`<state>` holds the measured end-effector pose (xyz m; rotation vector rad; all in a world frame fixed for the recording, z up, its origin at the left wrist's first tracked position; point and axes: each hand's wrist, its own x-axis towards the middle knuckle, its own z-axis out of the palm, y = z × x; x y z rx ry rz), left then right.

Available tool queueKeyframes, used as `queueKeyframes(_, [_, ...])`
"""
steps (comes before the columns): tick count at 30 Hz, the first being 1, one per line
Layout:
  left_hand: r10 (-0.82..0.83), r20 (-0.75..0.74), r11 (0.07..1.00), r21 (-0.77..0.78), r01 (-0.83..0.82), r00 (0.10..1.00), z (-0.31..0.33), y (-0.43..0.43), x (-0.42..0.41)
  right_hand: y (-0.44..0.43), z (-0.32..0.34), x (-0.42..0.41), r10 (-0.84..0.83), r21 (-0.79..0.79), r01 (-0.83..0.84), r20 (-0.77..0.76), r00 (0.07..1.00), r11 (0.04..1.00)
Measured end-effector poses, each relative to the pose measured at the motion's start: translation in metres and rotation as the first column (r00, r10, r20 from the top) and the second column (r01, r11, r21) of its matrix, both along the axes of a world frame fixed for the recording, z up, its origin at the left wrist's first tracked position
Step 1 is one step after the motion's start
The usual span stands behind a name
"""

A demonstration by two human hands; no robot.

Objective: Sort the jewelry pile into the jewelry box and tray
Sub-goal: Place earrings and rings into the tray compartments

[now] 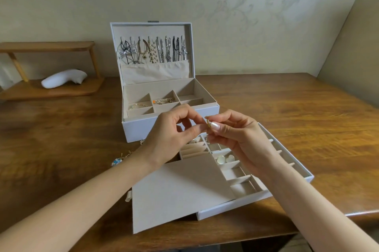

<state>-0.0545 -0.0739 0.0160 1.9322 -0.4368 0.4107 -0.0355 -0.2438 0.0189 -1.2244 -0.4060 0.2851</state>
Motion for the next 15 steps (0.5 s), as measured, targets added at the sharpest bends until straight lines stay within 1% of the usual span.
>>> queueKeyframes(1, [0.031,0.084,0.996,0.082,-0.037,0.996,0.000,-0.001,0.001,-0.003,0.001,0.000,0.013,-0.012,-0.013,0.002,1.000,1.000])
queueKeyframes(3, [0.068,0.293,0.953,0.265,-0.150,0.954,0.000,-0.004,0.004,-0.011,0.003,0.003,0.030,-0.050,-0.030,-0.004,1.000,0.998])
queueKeyframes(4, [0.068,0.361,0.928,0.320,-0.193,0.930,0.000,-0.007,0.005,-0.016,0.004,0.005,0.033,-0.073,-0.034,-0.012,0.999,0.997])
queueKeyframes(5, [0.059,0.390,0.918,0.341,-0.203,0.919,0.001,-0.009,0.006,-0.020,0.005,0.007,0.037,-0.095,-0.039,-0.019,0.999,0.995])
queueKeyframes(6, [0.040,0.379,0.926,0.333,-0.177,0.924,0.003,-0.013,0.006,-0.023,0.007,0.007,0.037,-0.113,-0.039,-0.020,0.999,0.993])
queueKeyframes(8, [-0.037,0.308,0.949,0.310,-0.063,0.951,0.006,-0.017,0.005,-0.031,0.012,0.007,0.021,-0.157,-0.018,0.014,1.000,0.987])
queueKeyframes(9, [-0.079,0.267,0.948,0.318,-0.010,0.960,0.006,-0.017,0.005,-0.038,0.014,0.008,-0.011,-0.204,0.022,0.059,0.998,0.979])
queueKeyframes(10, [-0.106,0.227,0.943,0.333,0.025,0.968,0.005,-0.015,0.004,-0.047,0.016,0.010,-0.062,-0.279,0.097,0.131,0.989,0.955])
queueKeyframes(11, [-0.108,0.191,0.939,0.343,0.037,0.976,0.004,-0.010,0.003,-0.060,0.018,0.016,-0.113,-0.374,0.197,0.236,0.965,0.906])
queueKeyframes(12, [-0.086,0.163,0.938,0.346,0.025,0.983,0.003,-0.003,0.001,-0.074,0.021,0.022,-0.132,-0.472,0.297,0.351,0.927,0.830])
queueKeyframes(13, [-0.047,0.142,0.941,0.340,-0.004,0.989,0.002,0.008,0.001,-0.088,0.022,0.029,-0.110,-0.568,0.382,0.454,0.884,0.729])
queueKeyframes(14, [0.002,0.120,0.945,0.326,-0.041,0.993,0.001,0.020,0.000,-0.101,0.022,0.037,-0.057,-0.654,0.441,0.521,0.852,0.615])
queueKeyframes(15, [0.053,0.092,0.947,0.312,-0.080,0.994,0.000,0.032,0.000,-0.112,0.020,0.043,0.011,-0.724,0.467,0.548,0.836,0.507])
